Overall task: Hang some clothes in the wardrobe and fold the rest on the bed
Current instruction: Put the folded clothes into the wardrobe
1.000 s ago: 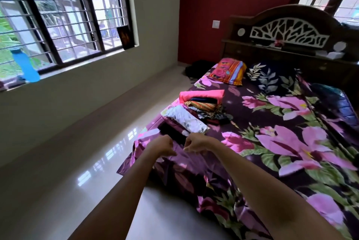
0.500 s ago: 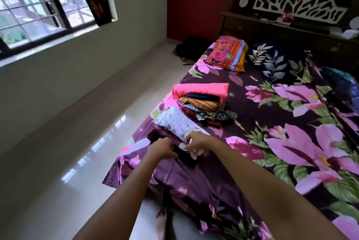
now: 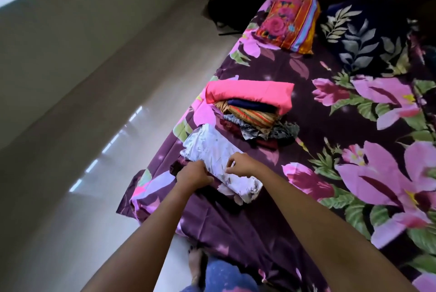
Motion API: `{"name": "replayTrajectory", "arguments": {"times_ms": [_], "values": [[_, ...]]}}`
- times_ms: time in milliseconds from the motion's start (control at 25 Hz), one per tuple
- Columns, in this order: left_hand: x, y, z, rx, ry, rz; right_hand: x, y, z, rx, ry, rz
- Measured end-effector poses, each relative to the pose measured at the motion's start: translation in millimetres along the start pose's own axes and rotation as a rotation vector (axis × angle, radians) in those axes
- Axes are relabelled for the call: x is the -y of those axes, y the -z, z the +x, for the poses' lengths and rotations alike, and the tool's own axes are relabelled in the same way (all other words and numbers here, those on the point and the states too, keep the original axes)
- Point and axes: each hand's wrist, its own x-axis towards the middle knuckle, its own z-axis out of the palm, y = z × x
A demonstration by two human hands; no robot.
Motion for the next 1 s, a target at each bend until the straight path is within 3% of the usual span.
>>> {"name": "replayTrajectory", "arguments": {"times_ms": [280, 440, 560, 800, 1000], "values": [[-6, -27, 59, -0.038, 0.307, -0.276, -35, 23, 102, 0.033, 0.030, 0.020], [-13, -49, 80, -0.314, 0.742, -0.819, -56, 25, 161, -0.005, 0.056, 0.054], [-18, -66, 97, -0.264, 0.985, -1.180, -73, 16, 198, 0.049, 0.032, 0.082], [7, -114, 117, -0.187, 1.074, -1.301, -103, 3, 248, 0.401, -0.027, 0.334], [32, -139, 132, -0.195, 1.037, -1.492, -113, -19, 270, 0.429, -0.015, 0.372]]}}
